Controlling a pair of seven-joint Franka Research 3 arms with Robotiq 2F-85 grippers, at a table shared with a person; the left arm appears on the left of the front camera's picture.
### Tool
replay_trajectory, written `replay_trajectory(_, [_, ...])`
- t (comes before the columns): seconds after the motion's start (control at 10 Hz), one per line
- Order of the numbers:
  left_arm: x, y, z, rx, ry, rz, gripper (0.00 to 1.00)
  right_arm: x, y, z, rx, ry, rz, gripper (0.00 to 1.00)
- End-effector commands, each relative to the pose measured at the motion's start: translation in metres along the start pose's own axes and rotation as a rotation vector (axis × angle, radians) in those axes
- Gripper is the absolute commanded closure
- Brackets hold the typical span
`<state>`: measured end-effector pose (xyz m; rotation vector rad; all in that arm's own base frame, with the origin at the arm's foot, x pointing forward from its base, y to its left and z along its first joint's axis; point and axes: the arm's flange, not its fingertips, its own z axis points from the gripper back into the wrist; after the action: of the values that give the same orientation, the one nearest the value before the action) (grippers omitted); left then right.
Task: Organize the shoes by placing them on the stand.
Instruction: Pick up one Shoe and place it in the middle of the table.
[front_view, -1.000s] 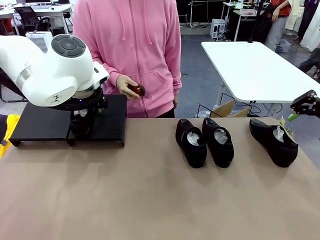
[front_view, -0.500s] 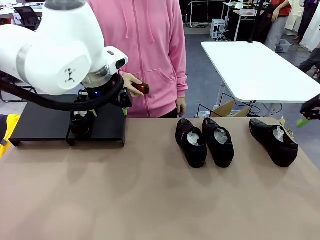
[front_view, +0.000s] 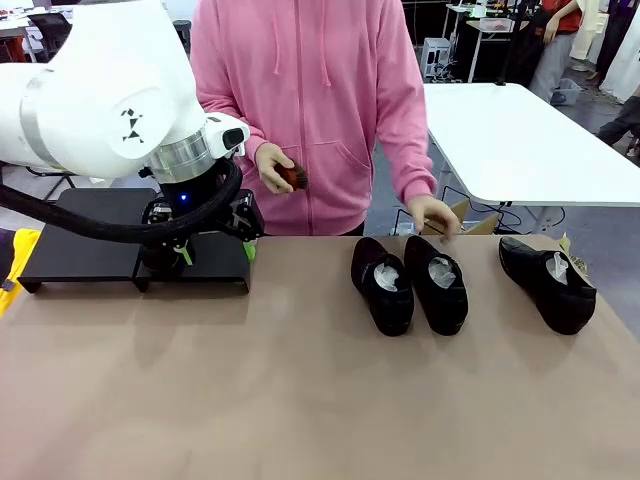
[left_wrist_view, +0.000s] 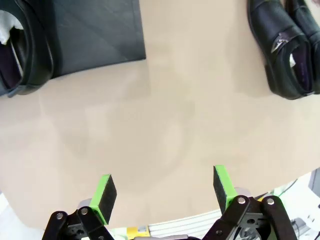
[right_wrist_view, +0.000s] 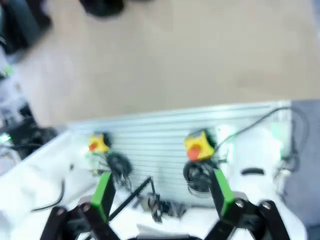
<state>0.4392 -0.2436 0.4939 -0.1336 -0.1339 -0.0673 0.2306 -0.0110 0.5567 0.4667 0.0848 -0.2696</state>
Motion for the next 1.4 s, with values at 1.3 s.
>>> replay_trajectory(1.3, [0.001,0.004,-0.002,0.002,0.009,0.005,0.0,0.013,0.017,-0.003,-0.163,0.146,0.186,0.0])
